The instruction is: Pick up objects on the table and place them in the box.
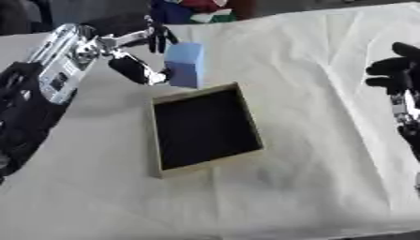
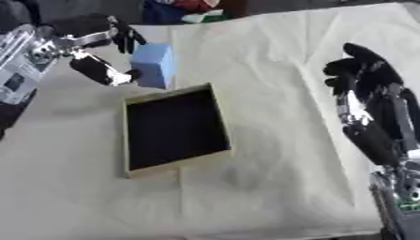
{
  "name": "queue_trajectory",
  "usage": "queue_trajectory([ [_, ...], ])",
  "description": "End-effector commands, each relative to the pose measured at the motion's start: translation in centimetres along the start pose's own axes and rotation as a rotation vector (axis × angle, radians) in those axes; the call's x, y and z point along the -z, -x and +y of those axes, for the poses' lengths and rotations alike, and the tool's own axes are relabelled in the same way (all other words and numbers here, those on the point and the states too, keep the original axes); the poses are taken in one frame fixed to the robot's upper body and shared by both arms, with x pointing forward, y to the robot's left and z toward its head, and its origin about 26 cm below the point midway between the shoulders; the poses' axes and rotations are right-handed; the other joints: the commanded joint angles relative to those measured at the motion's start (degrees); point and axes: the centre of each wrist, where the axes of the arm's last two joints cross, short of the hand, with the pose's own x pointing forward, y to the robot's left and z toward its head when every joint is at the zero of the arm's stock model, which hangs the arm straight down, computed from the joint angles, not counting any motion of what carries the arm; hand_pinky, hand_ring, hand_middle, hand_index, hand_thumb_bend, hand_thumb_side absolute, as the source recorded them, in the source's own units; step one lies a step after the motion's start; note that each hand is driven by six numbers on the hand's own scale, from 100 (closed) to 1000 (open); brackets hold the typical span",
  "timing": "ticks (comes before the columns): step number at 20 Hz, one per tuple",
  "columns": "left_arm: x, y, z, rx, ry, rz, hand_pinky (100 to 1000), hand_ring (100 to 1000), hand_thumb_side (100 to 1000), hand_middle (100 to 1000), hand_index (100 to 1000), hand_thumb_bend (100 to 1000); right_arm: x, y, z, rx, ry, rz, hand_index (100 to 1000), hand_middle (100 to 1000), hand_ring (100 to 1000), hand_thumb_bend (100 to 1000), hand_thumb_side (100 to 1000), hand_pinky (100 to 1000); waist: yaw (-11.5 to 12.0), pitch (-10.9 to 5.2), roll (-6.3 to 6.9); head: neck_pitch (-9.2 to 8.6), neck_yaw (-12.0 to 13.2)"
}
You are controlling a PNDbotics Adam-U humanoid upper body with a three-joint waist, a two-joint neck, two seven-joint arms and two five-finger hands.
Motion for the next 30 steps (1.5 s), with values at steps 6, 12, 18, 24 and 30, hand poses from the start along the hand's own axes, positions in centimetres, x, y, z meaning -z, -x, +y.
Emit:
queue_trajectory([
  [6, 0.8, -0.9, -1.6, 0.027, 0.09, -0.068, 720, 647, 429, 619, 736, 311, 0.2, -0.7, -0.4, -0.008, -0.013, -0.027, 878, 659, 731, 100, 534, 704, -0.11, -1.11, -0.41, 0.27, -0.19],
  [12, 0.5, -0.8, -2.3, 0.08, 0.13, -0.054, 773, 744, 467, 757, 898, 512, 0.2, -0.7, -0.4, -0.007, -0.013, -0.025, 878, 658, 731, 100, 534, 704, -0.02, -1.17, -0.59, 0.27, -0.21],
  [18, -1.0, 0.4, -1.8, 0.1, 0.099, 0.013, 796, 765, 522, 787, 945, 657, 0.1, -0.7, -0.4, -0.01, -0.011, -0.022, 878, 657, 732, 100, 534, 704, 0.38, -1.29, -0.72, 0.27, -0.37],
  [24, -4.0, 1.7, -0.1, 0.03, -0.069, 0.103, 775, 749, 536, 764, 927, 637, 0.0, -0.6, -0.5, -0.013, -0.006, -0.019, 878, 657, 733, 100, 534, 704, 0.94, -1.38, -0.81, 0.27, -0.64],
  [30, -7.6, 1.5, 0.4, -0.064, -0.234, 0.159, 767, 743, 554, 752, 916, 624, 0.0, -0.6, -0.6, -0.015, 0.002, -0.017, 878, 657, 733, 100, 533, 704, 1.74, -1.32, -0.95, 0.27, -1.03],
])
